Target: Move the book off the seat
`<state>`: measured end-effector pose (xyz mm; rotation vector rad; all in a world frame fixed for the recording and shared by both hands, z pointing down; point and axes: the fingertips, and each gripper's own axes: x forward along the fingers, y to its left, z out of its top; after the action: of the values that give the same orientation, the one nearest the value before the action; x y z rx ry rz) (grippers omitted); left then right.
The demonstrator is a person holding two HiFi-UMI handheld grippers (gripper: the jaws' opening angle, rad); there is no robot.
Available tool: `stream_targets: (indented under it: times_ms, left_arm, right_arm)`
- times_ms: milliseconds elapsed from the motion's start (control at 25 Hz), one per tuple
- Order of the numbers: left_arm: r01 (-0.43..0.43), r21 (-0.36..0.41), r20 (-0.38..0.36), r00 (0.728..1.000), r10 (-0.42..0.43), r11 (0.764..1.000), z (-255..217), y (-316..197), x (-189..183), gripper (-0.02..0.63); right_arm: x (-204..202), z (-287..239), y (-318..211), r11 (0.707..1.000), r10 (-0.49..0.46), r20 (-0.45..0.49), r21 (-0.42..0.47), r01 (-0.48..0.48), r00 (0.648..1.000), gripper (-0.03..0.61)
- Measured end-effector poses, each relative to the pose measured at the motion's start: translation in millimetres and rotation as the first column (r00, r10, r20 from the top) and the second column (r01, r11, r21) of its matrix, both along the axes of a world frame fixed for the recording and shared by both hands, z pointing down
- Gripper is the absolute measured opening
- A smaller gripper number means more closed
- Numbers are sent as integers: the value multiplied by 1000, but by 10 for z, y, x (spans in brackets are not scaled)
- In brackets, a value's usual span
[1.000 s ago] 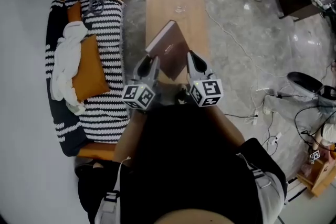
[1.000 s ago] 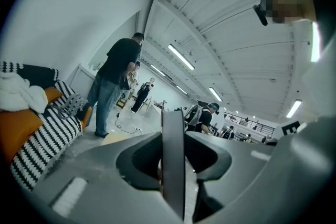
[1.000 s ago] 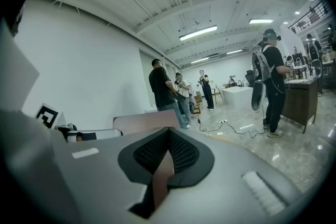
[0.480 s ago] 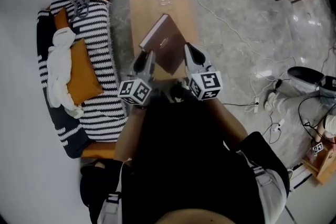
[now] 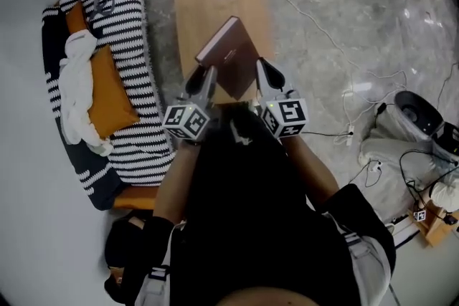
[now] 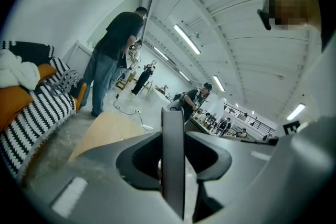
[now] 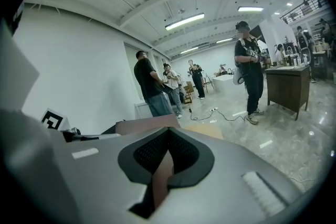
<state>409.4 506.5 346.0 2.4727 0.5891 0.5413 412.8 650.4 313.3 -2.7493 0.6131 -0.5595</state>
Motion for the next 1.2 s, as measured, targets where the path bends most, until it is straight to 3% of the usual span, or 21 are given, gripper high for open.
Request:
stream_targets:
  times_ms: [520, 1040, 1200]
  left_arm:
    - [6, -31, 141, 990, -1, 1000, 939, -199, 387, 146]
    - [16, -35, 230, 973, -7, 999, 1897, -472, 668, 144]
    - [9, -59, 260, 966, 7, 998, 2229, -483, 594, 144]
  right_arm:
    - [497, 754, -207, 1000, 15, 106, -9, -14, 994, 8]
    - [678, 1599, -488, 1000, 9, 225, -9, -7, 974, 8]
    - [567, 1789, -551, 1000, 10, 248, -13, -7, 969, 8]
